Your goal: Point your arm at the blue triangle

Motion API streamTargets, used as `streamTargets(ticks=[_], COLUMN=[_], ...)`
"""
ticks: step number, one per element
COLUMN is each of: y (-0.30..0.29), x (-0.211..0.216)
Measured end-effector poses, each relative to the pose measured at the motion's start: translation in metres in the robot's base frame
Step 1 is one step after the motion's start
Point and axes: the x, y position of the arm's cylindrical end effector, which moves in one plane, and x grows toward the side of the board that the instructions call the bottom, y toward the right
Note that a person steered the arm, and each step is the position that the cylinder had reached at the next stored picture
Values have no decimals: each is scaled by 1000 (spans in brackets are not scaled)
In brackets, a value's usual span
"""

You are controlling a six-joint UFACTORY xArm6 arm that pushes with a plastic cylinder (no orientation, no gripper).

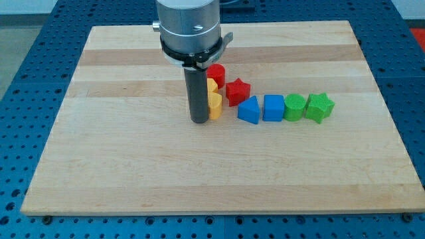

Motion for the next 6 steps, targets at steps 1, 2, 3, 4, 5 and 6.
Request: streamTargets(ticks=[1, 2, 3, 4, 5, 6], y=[0, 13, 44, 85, 98, 98], x=[2, 24, 32, 32, 20, 4])
